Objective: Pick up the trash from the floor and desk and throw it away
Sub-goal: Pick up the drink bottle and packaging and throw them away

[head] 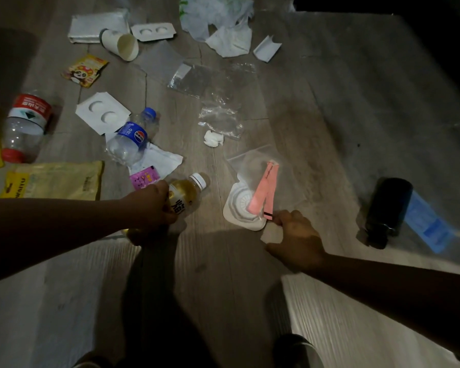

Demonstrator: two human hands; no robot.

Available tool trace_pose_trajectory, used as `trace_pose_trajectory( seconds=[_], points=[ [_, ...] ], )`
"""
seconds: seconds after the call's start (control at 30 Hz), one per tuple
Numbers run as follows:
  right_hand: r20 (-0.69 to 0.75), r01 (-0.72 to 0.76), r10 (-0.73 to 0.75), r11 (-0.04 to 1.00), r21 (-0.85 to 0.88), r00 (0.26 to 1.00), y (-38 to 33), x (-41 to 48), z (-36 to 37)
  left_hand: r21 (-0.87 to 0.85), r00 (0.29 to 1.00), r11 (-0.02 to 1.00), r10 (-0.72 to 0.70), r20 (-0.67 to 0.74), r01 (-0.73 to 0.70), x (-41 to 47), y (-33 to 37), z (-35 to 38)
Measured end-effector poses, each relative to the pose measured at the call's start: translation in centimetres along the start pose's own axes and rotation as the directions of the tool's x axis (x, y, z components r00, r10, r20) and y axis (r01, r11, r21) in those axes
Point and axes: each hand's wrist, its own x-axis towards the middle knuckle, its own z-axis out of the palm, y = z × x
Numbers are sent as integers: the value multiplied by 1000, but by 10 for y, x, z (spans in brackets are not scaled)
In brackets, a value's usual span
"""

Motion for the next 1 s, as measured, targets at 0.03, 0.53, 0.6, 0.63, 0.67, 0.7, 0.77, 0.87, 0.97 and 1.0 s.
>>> trace_pose_trajectory(
  seconds=[0.03,0.53,0.6,0.63,0.67,0.7,0.77,0.87,0.97,1.0],
  points=[
    [4,14,-14,1000,1,1000,-1,0,0,2,1000,1000,1,-1,-1,0,0,0],
    [-31,60,-51,813,579,998,-32,3,-43,-7,1000,1000,8,2,-8,0,0,0],
    [-126,74,3,797,600,992,-37,16,-52,-3,1000,1000,8,0,-8,-1,1,0],
    [-166,84,15,817,570,986,-38,24,-55,0,1000,1000,11,0,-11,-2,1,0],
    [-183,77,25,845,529,983,-39,33,-58,0,1000,1000,14,0,-14,-3,1,0],
    [-178,52,39,875,481,983,-39,42,-59,-1,1000,1000,19,-2,-19,-3,2,-1],
    [-137,-19,77,924,383,988,-40,58,-58,-4,1000,1000,28,-5,-28,-4,2,-1],
    [-136,-47,93,951,305,986,-41,69,-54,-8,999,999,31,-9,-31,-6,2,-2],
    [-123,1,27,976,220,992,-46,72,-48,-8,999,999,35,-20,-36,-6,2,-1],
    [-71,16,-4,984,179,997,-49,74,-46,-12,999,999,37,-21,-37,-6,1,-1]
  ],
)
